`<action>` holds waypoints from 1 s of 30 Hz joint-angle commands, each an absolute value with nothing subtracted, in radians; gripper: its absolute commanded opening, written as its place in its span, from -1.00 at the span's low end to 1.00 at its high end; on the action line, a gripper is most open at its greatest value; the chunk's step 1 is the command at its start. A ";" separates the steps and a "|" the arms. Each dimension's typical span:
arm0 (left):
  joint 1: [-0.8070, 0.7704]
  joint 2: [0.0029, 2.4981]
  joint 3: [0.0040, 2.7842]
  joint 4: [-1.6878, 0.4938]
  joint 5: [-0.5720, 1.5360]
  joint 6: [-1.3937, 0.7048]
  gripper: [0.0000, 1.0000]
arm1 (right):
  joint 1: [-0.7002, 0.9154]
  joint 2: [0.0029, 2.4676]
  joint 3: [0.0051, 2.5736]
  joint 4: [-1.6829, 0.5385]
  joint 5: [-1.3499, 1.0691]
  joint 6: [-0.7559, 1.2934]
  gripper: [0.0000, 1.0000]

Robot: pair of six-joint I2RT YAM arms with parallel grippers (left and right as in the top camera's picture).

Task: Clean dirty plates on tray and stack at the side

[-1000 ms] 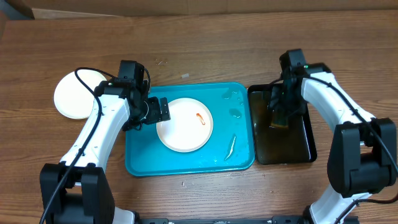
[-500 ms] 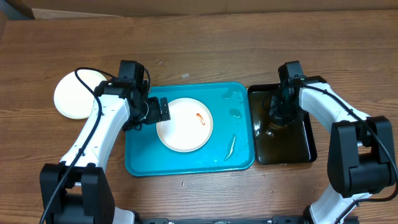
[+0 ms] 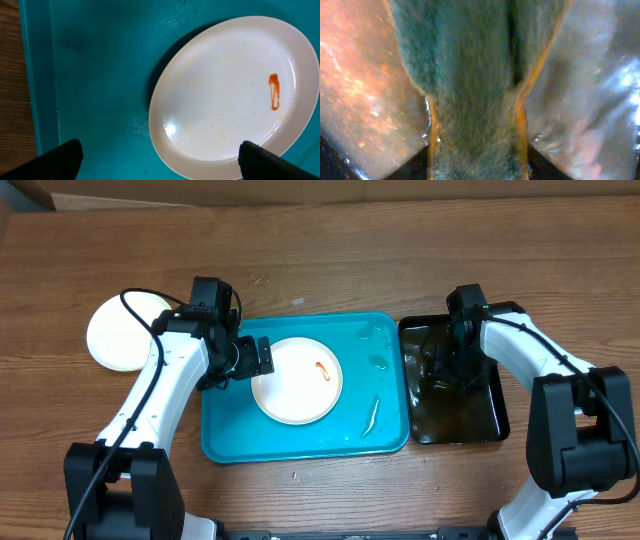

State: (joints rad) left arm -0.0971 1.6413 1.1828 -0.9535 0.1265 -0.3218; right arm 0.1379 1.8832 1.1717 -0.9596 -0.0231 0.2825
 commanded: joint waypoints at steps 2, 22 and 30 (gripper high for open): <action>-0.102 1.642 1.180 -0.952 0.123 -0.322 1.00 | 0.136 1.859 1.193 -0.973 -0.028 0.292 -0.92; -0.102 1.642 1.180 -0.952 0.123 -0.322 1.00 | 0.134 1.859 1.283 -0.925 0.070 0.282 0.54; -0.102 1.642 1.180 -0.952 0.123 -0.322 0.99 | 0.135 1.859 1.238 -0.921 0.066 0.286 0.48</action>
